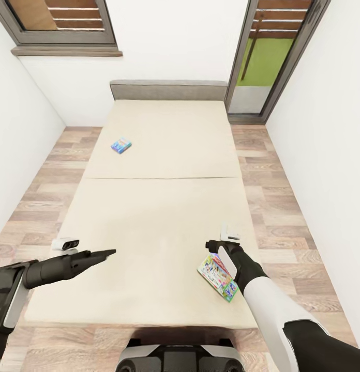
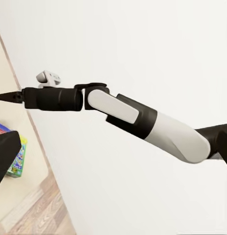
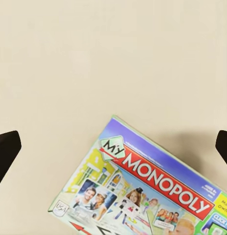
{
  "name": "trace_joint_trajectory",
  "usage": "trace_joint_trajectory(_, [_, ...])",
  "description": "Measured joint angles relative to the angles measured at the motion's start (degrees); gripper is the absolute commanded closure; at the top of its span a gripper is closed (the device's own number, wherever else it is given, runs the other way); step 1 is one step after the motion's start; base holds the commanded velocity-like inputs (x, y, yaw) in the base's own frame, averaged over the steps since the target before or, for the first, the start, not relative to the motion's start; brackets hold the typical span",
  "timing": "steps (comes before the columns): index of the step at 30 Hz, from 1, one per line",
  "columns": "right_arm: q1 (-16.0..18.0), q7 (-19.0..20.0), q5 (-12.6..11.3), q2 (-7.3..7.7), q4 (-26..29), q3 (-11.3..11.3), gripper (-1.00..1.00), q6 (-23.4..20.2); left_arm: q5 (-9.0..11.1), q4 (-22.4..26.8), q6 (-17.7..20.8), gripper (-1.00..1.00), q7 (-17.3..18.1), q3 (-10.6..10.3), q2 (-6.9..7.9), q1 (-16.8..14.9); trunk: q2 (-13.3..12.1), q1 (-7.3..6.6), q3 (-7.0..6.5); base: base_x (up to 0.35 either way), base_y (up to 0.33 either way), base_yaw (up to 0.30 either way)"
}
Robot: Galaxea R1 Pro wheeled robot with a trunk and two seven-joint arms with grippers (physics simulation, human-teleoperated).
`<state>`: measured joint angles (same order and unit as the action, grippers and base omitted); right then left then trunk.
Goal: Put all the toys in the child's room - the three board games (two on the bed and one on the table), the two jigsaw puzzles on the table, and the tennis ball on the table - inside the toy box on the table in the child's room.
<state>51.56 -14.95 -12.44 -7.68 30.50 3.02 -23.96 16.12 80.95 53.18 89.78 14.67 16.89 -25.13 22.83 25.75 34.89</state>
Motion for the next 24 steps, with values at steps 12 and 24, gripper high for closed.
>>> trace_joint_trajectory(12, [0.0, 0.0, 0.1, 0.0, 0.0, 0.0, -1.0, 0.0, 11.6, 3.4, 1.0, -1.0, 0.0, 0.0, 3.16, 3.9, 0.0, 0.0, 1.13, 0.0, 0.0, 0.0])
trace_joint_trajectory(24, [0.0, 0.0, 0.3, -0.09, 0.1, 0.0, -1.0, 0.0, 13.1, 3.6, 1.1, -1.0, 0.0, -0.1, 4.05, 4.2, 0.0, 0.0, 2.26, 0.0, 0.0, 0.0])
